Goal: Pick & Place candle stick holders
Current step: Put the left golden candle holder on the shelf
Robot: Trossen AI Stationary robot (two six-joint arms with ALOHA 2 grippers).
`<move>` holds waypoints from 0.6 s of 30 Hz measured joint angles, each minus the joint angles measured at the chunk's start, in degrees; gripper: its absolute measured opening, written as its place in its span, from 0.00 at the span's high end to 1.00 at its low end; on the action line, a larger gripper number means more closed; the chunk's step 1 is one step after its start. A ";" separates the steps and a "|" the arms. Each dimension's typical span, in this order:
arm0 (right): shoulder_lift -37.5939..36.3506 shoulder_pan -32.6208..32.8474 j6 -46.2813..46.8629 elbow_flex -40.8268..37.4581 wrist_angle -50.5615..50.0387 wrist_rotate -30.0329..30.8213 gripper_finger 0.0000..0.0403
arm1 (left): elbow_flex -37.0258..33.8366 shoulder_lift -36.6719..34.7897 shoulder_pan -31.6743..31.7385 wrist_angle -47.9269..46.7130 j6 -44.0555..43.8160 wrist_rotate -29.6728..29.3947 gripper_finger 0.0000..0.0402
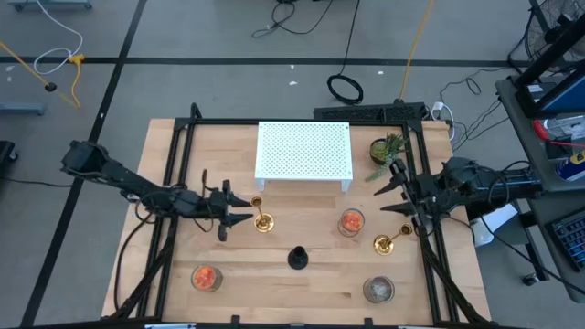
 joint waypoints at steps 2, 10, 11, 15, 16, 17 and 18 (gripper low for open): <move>0.56 0.00 0.00 0.00 0.00 0.12 0.55 | 2.54 3.25 0.00 0.09 0.84 0.00 0.62; 1.90 -0.01 0.00 -0.02 -0.02 -0.03 0.55 | 10.97 12.38 0.02 -2.85 8.30 -1.65 0.62; 1.99 -0.01 0.00 -0.01 -0.02 -0.03 0.55 | 11.33 12.89 0.00 -3.11 8.43 -1.90 0.62; 2.07 0.00 0.00 -0.02 -0.02 -0.05 0.55 | 11.42 13.51 0.01 -4.11 6.00 -3.16 0.67; 2.07 -0.01 0.01 -0.02 -0.02 -0.05 0.55 | 11.41 13.48 0.00 -4.83 5.39 -3.69 0.70; 2.07 0.00 0.00 -0.02 -0.02 -0.05 0.55 | 11.40 13.48 0.00 -5.18 5.01 -4.36 0.73; 2.07 0.00 0.00 -0.02 -0.03 -0.05 0.55 | 11.40 13.48 0.00 -5.43 4.93 -4.93 0.76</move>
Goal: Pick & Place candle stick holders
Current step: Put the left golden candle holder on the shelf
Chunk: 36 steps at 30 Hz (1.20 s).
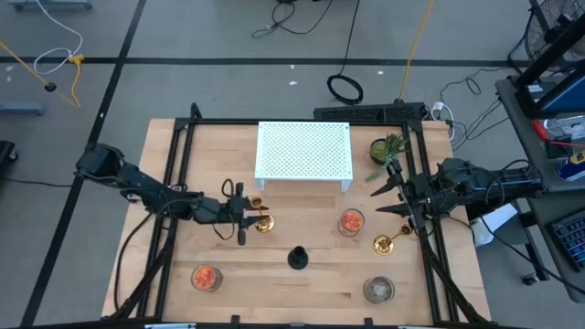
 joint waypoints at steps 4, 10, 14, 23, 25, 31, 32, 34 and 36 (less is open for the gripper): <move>0.00 0.00 0.01 0.00 -0.01 0.00 0.55 | 0.00 -0.01 0.02 0.01 0.80 -1.34 0.89; 0.29 0.00 0.00 0.00 -0.01 0.00 0.55 | 5.24 -0.03 -0.02 -2.24 1.91 -2.20 0.96; 0.91 0.00 0.02 0.00 -0.03 0.00 0.55 | 15.15 0.03 -0.60 -15.24 4.57 -2.18 0.97; 2.74 0.00 -1.34 0.00 -0.02 0.13 0.55 | 35.64 -0.04 2.87 -28.14 5.57 4.35 0.97; 3.09 0.00 -1.34 0.00 -0.01 0.13 0.55 | 38.80 -0.07 4.90 -28.66 5.92 6.34 0.97; 4.29 0.00 -1.32 -0.02 -0.01 0.17 0.55 | 43.24 -0.06 14.03 -33.33 9.95 8.06 0.97; 4.48 -0.01 -1.32 -0.02 -0.01 0.17 0.55 | 43.32 -0.06 15.89 -33.35 9.43 8.82 0.97; 4.89 0.00 -1.32 -0.02 -0.01 0.17 0.55 | 43.36 -0.06 19.90 -33.51 8.40 10.29 0.97; 5.25 0.00 -1.32 -0.02 -0.01 0.19 0.55 | 43.36 -0.06 24.04 -33.97 7.47 10.93 0.97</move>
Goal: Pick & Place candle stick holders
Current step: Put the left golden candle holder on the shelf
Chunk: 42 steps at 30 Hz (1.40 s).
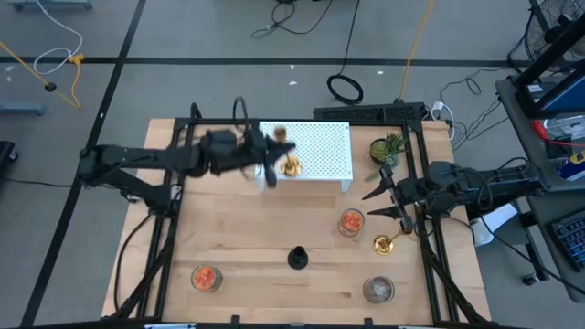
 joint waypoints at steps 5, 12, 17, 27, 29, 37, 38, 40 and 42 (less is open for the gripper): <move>0.70 0.01 0.00 0.00 0.00 0.00 0.55 | 0.02 0.00 9.51 -0.69 -0.48 0.69 0.97; 1.07 -0.01 -0.28 0.00 0.00 0.00 0.55 | 0.04 0.73 19.03 -2.64 -5.18 3.12 0.96; 1.19 -0.01 -0.37 -0.02 0.00 -0.02 0.55 | 0.02 3.24 22.90 -2.89 -6.99 3.14 0.97; 1.94 0.01 0.78 -0.02 -0.01 -0.17 0.55 | 0.04 8.54 25.92 -1.51 -9.27 3.10 0.99; 1.99 0.01 1.28 -0.02 -0.02 -0.18 0.55 | 0.04 8.74 25.90 -1.67 -9.41 3.11 0.99; 2.03 0.00 0.93 -0.02 0.00 -0.18 0.55 | 0.04 8.70 25.64 -1.97 -7.36 3.09 0.81; 2.03 0.01 0.92 -0.02 0.00 -0.18 0.55 | 0.04 8.70 25.62 -2.05 -7.07 3.09 0.79; 2.03 0.00 0.92 -0.02 0.00 -0.18 0.55 | 0.04 8.70 25.64 -2.53 -6.41 3.07 0.75; 2.03 -0.01 0.93 -0.02 -0.01 -0.18 0.55 | 0.04 8.70 25.45 -3.27 -5.71 3.04 0.71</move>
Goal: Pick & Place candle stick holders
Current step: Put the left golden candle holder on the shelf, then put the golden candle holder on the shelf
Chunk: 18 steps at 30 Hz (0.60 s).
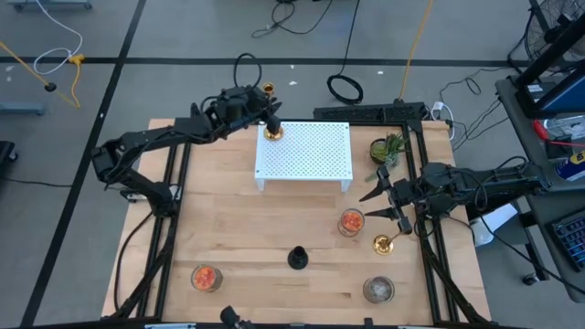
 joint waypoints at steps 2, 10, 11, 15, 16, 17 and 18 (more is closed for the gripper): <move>0.00 0.02 0.01 0.00 0.01 -0.02 0.55 | -0.02 0.00 -0.21 -0.66 0.72 -0.04 0.68; 0.00 0.02 0.60 0.00 0.01 -0.02 0.55 | -0.02 -0.53 -1.53 -2.54 4.81 -0.50 0.58; 0.00 0.02 0.60 0.00 0.01 -0.02 0.55 | -0.02 -0.82 -1.75 -2.57 5.24 -0.58 0.57; 0.00 0.02 0.60 0.00 0.01 -0.03 0.55 | -0.04 -3.12 -2.54 -4.05 6.49 -3.99 0.56; 0.00 0.02 0.62 0.00 0.01 -0.03 0.55 | -0.04 -3.85 -2.84 -4.44 6.97 -4.88 0.55; 0.00 0.00 0.62 0.00 -0.01 -0.04 0.55 | -0.04 -4.74 -3.01 -5.40 7.30 -5.19 0.55; 0.00 0.01 0.62 0.00 0.00 -0.04 0.55 | -0.04 -5.77 -3.10 -6.96 7.29 -5.19 0.55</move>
